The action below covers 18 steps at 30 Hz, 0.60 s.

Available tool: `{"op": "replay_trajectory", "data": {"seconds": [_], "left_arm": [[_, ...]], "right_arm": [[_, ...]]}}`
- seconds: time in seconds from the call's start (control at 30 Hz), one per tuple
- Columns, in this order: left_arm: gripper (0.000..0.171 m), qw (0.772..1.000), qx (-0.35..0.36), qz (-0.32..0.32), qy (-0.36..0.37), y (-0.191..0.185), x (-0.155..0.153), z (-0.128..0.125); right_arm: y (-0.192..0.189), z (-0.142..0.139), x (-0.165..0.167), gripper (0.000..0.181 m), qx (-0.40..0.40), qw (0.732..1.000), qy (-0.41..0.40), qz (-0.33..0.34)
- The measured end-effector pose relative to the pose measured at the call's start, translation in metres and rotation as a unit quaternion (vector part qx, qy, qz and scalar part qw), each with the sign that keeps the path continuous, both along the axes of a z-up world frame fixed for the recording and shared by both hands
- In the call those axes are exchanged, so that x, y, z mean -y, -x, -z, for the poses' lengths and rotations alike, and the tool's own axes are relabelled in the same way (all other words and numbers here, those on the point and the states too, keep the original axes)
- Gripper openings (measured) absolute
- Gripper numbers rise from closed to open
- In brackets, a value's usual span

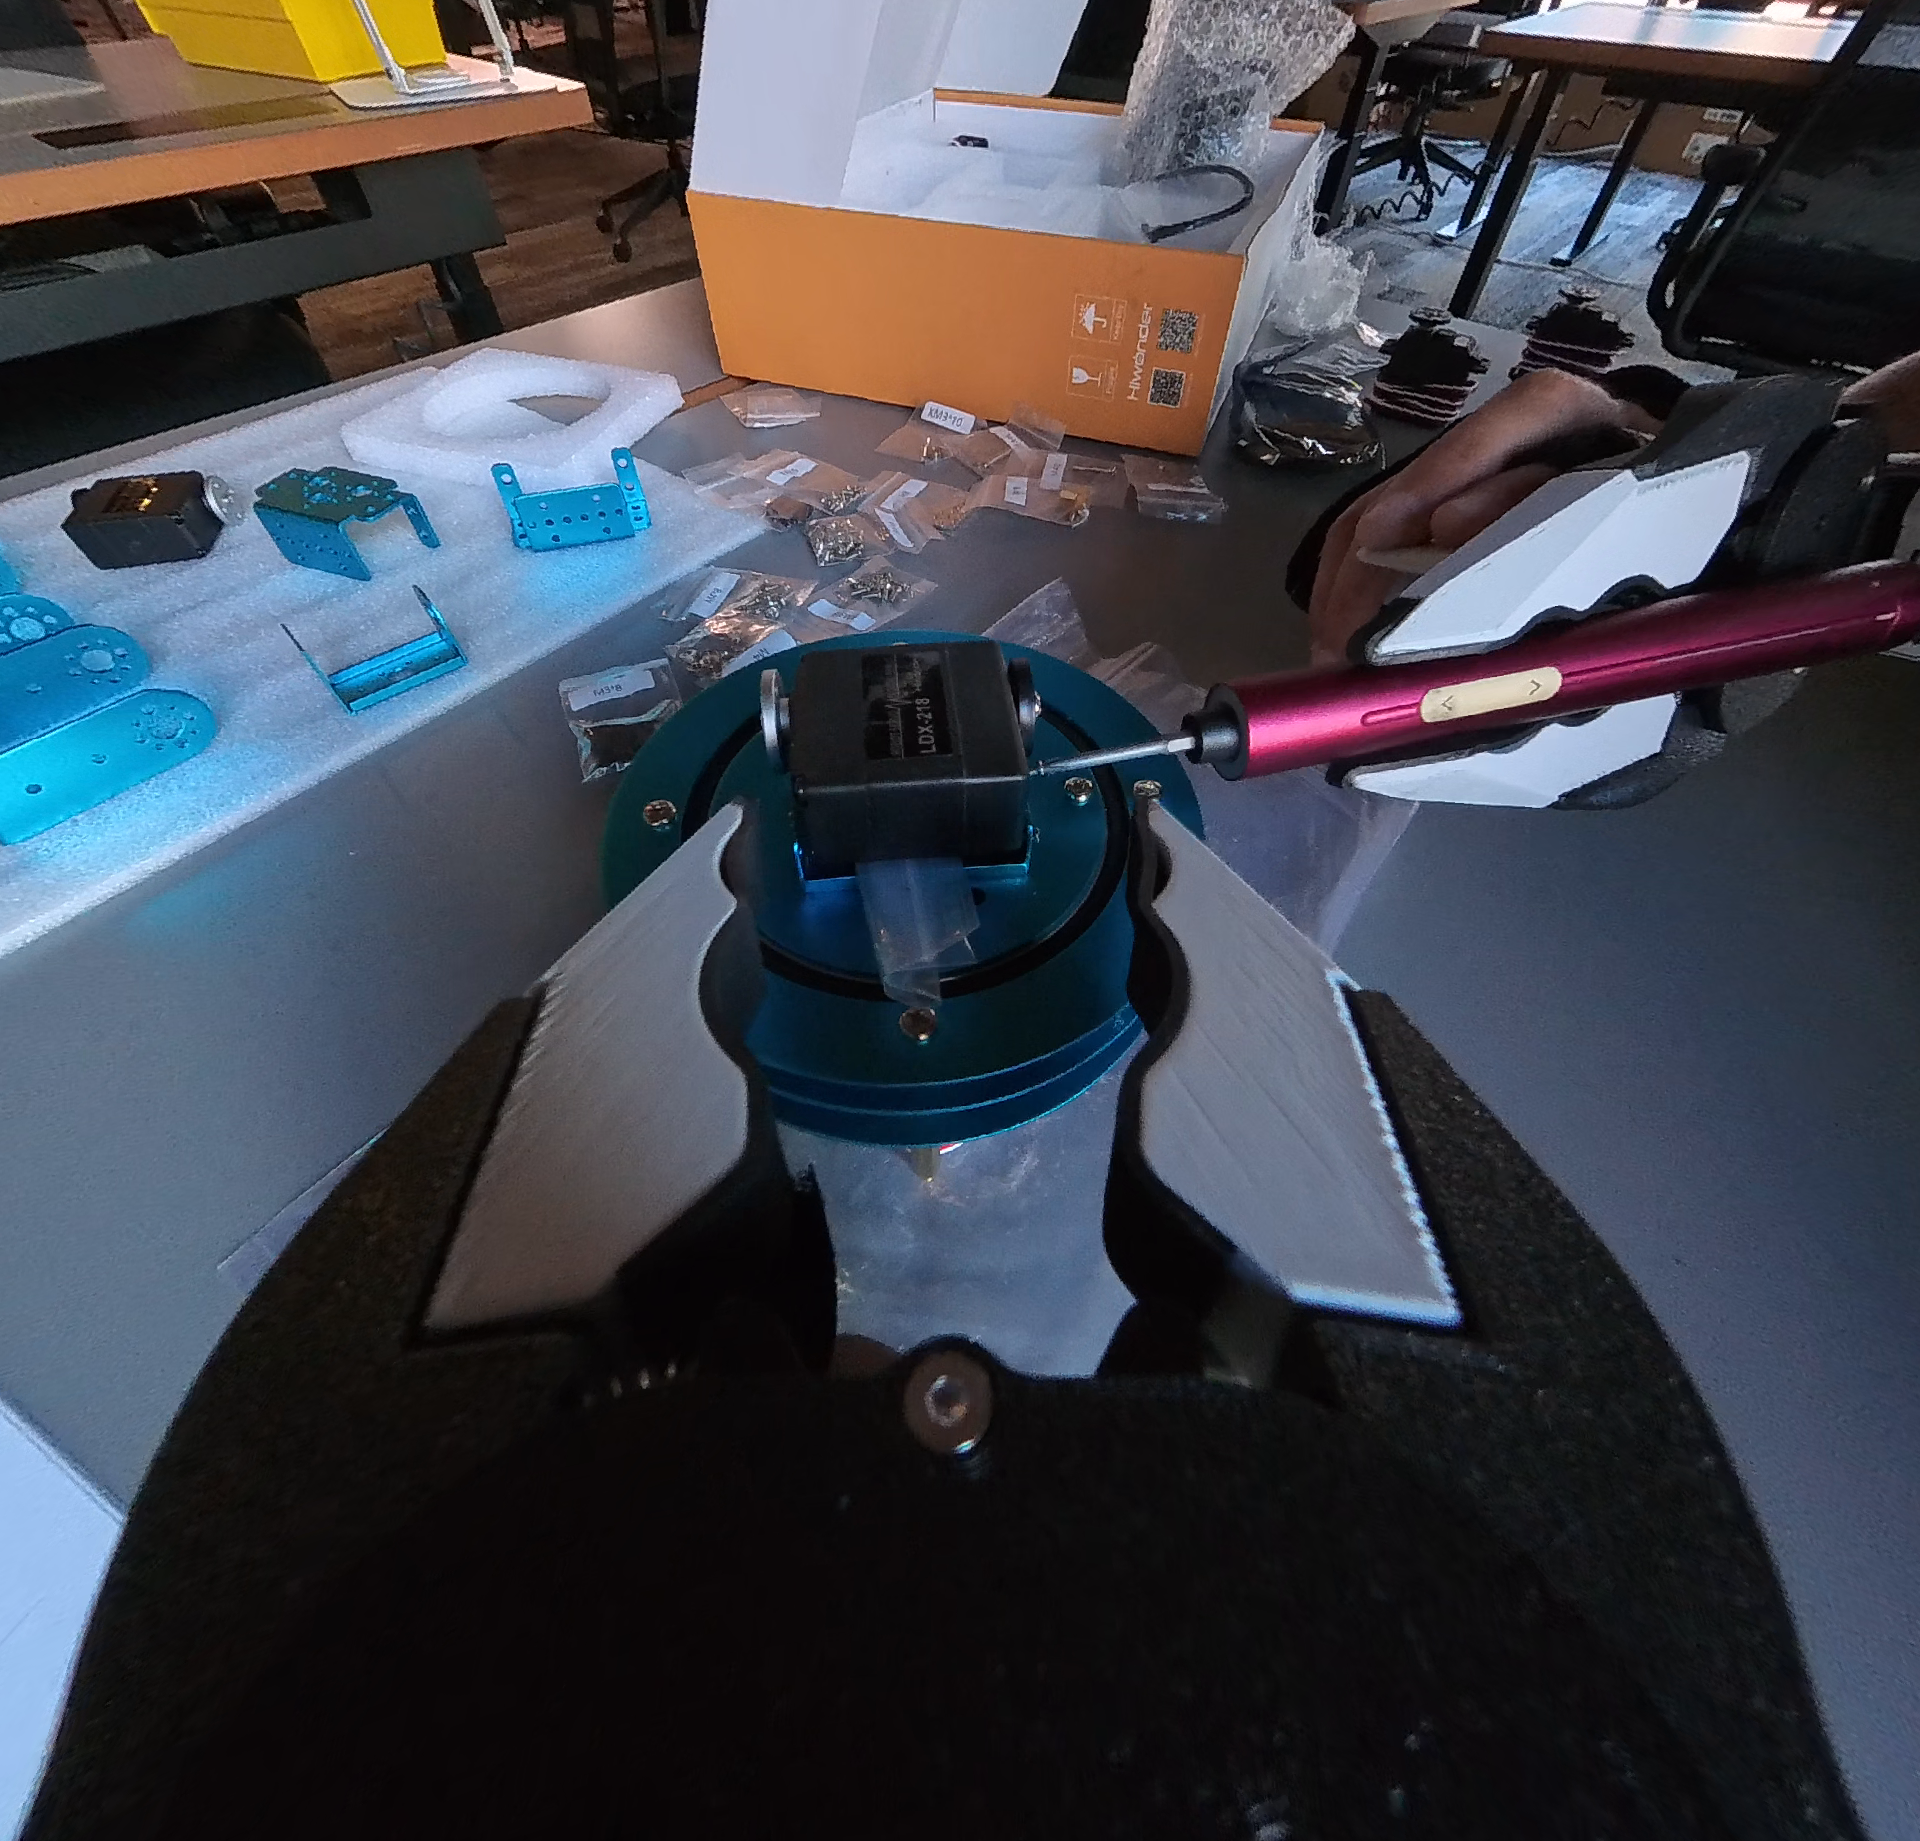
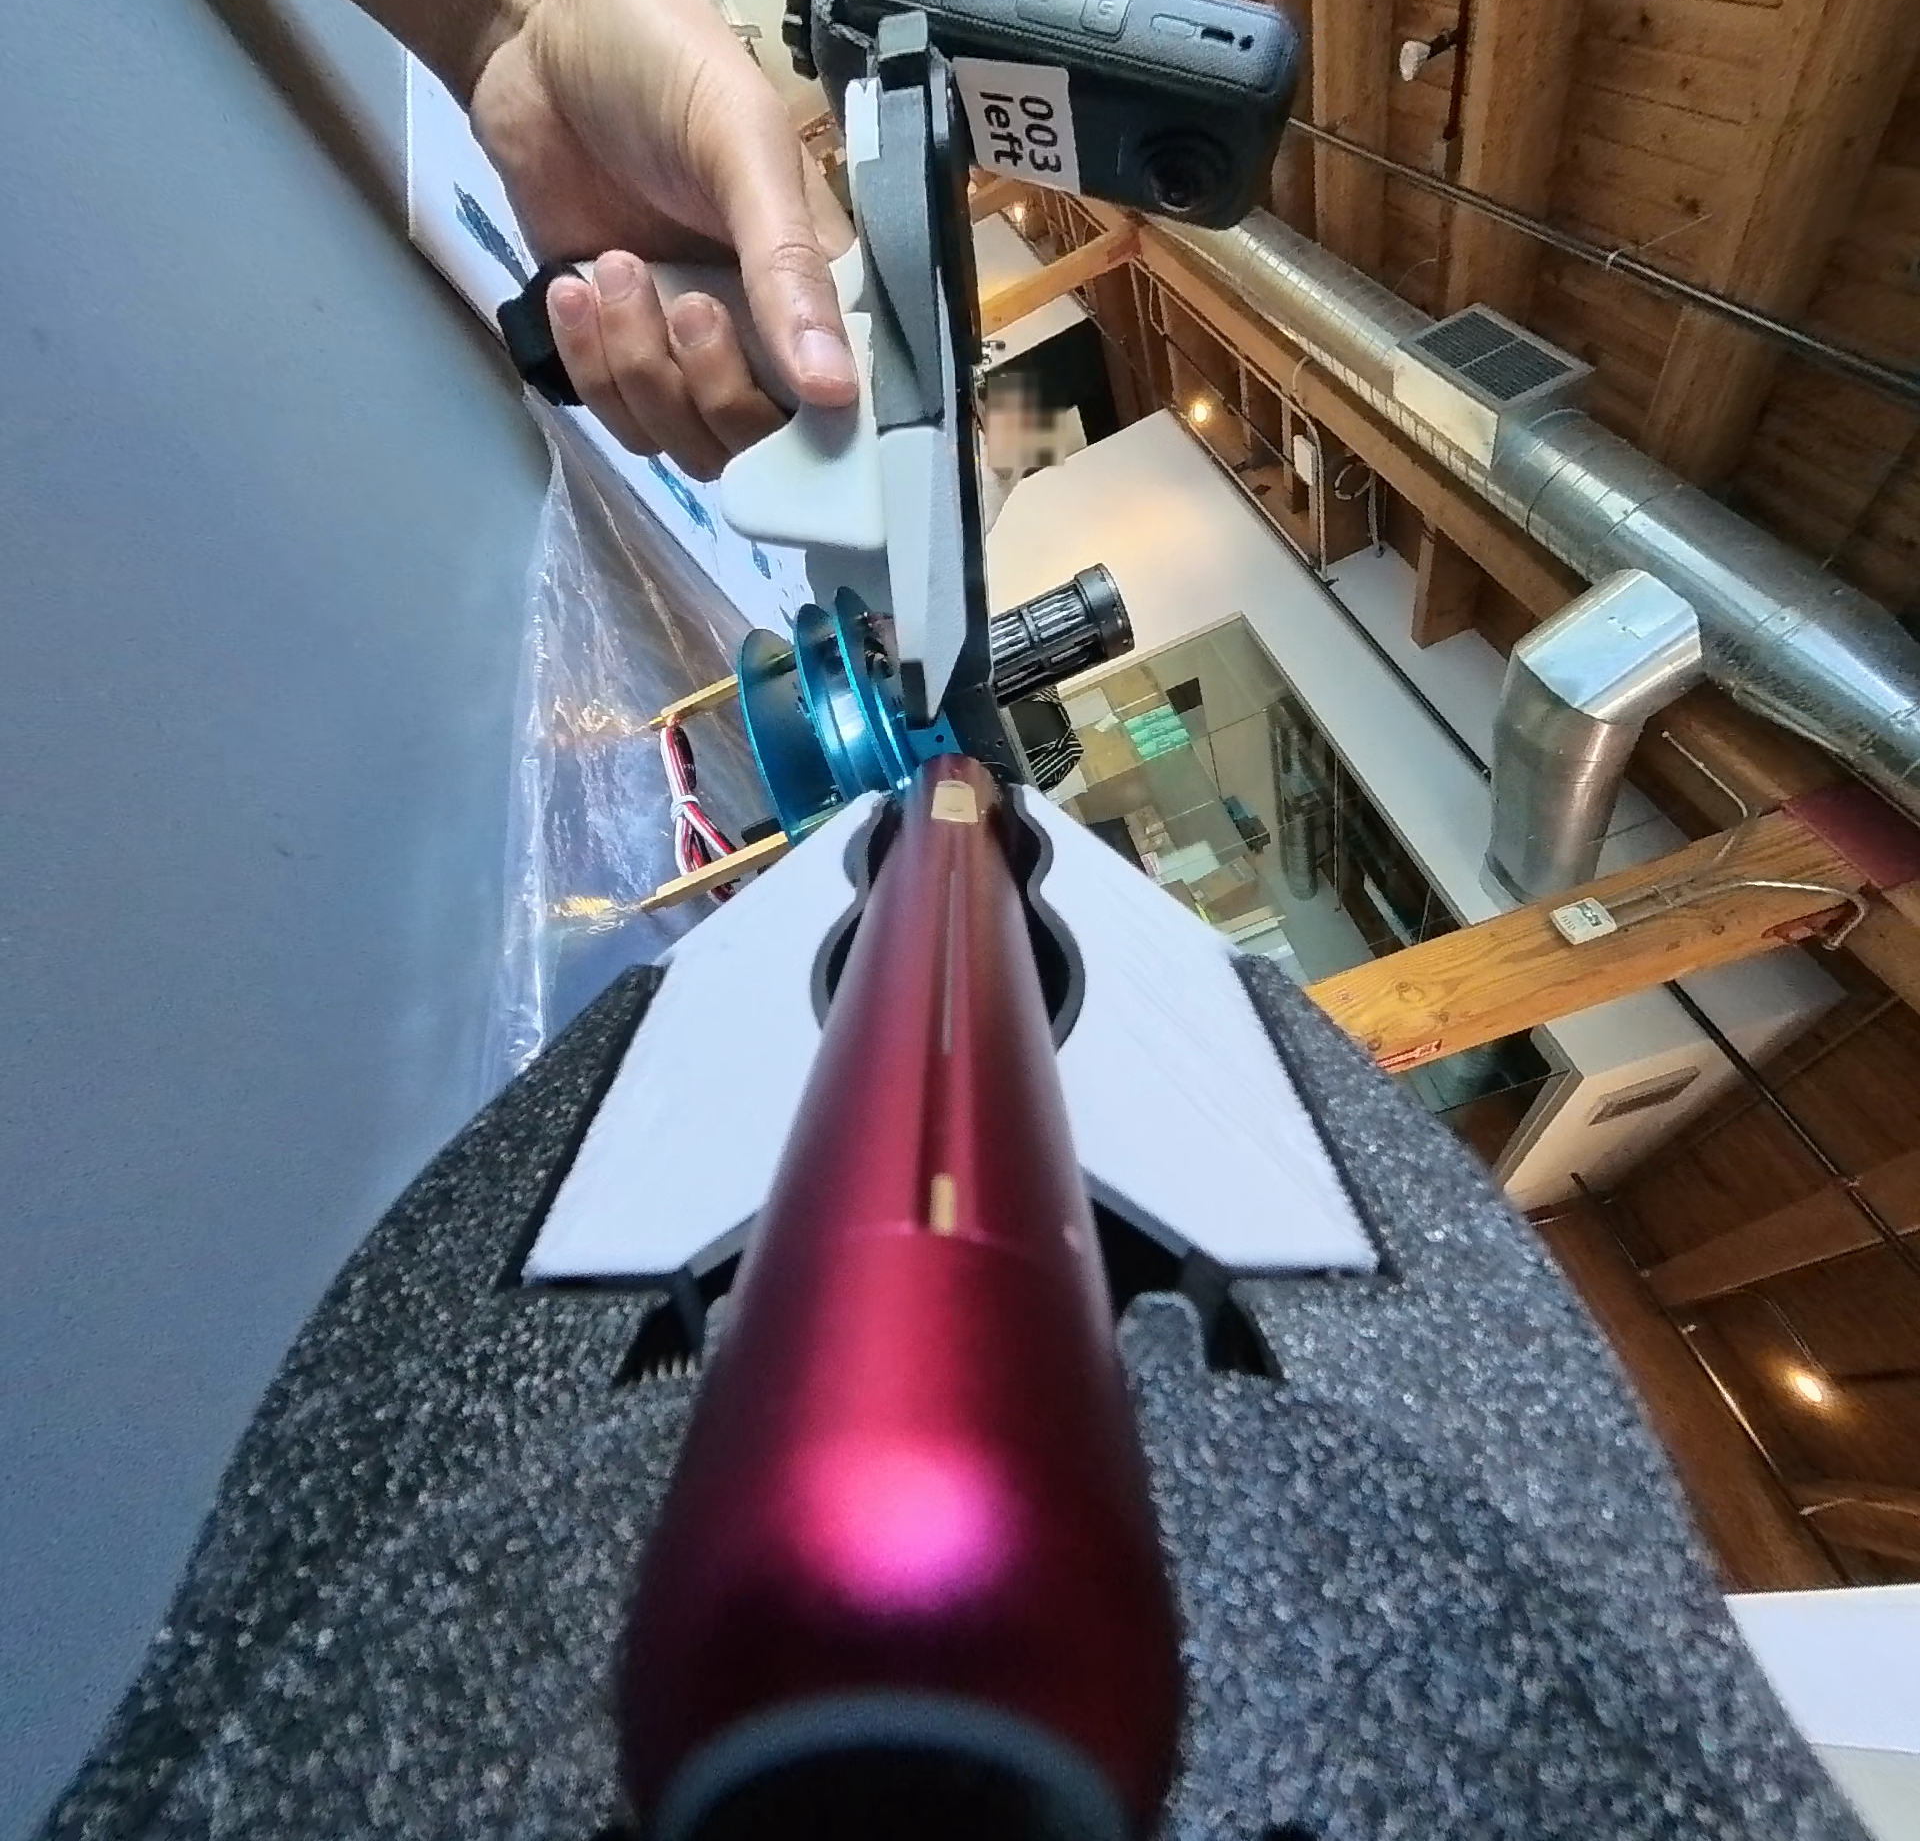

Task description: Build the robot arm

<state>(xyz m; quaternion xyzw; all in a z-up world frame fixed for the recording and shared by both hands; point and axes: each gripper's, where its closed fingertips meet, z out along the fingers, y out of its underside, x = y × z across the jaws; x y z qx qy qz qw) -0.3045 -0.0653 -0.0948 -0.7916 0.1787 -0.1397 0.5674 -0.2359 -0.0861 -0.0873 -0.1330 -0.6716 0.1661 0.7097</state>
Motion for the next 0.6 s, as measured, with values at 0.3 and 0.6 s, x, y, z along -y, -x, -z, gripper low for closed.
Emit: {"op": "replay_trajectory", "data": {"seconds": [0.3, 0.6], "left_arm": [[0.069, 1.000, -0.005, 0.003, 0.004, -0.0031, -0.0015, 0.0024], [0.087, 1.000, -0.004, 0.014, 0.006, -0.0095, -0.0032, -0.0012]], "right_arm": [[0.0009, 0.0017, 0.0004, 0.022, 0.003, 1.000, -0.003, 0.000], [0.0018, 0.0009, -0.0003, 0.022, 0.003, 1.000, 0.001, -0.001]]}}
